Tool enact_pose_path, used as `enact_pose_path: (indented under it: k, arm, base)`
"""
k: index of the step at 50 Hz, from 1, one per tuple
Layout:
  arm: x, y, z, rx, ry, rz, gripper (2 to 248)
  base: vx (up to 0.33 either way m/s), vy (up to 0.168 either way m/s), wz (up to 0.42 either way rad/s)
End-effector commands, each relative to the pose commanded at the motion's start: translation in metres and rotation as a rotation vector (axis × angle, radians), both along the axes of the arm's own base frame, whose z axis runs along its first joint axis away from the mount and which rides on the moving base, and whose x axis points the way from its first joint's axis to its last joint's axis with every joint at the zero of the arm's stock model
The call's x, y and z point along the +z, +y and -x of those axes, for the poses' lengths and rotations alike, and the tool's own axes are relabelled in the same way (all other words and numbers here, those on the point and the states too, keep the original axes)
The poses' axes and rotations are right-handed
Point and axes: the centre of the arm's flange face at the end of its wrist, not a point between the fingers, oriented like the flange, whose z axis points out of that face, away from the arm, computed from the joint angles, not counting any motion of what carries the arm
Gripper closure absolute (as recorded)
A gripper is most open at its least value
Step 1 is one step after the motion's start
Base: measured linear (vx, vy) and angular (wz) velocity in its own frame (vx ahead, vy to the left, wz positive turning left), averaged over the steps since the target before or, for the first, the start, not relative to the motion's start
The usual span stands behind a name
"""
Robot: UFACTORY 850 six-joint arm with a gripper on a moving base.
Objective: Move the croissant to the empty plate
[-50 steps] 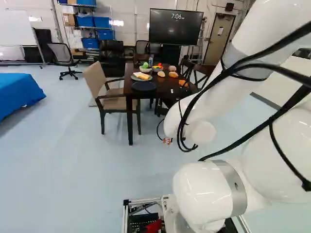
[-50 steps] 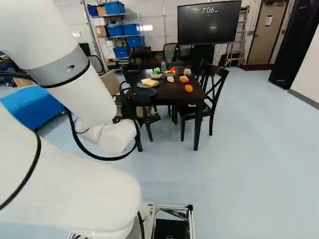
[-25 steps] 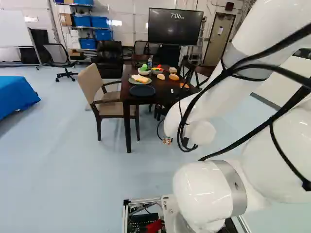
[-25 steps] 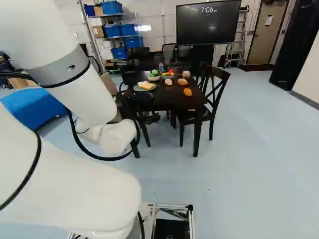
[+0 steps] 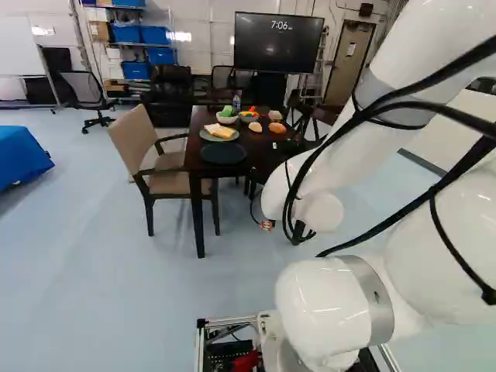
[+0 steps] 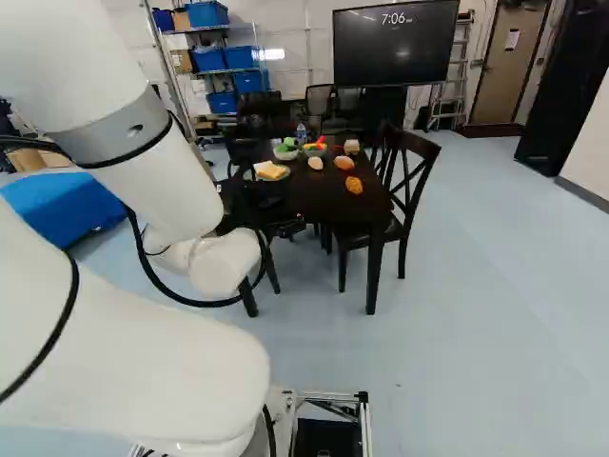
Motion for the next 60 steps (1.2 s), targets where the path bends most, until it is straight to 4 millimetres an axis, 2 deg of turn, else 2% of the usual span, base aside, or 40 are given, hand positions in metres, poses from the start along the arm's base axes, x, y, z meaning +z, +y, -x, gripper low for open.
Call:
enact_pose_path:
  k: [29,60]
  arm:
    - [0.0,0.0,0.0,0.0,0.0,0.0,3]
    - [0.0,0.0,0.0,0.0,0.0,0.0,3]
  base:
    - [0.192,-0.04,-0.021]
    - [0.147,-0.004,-0.019]
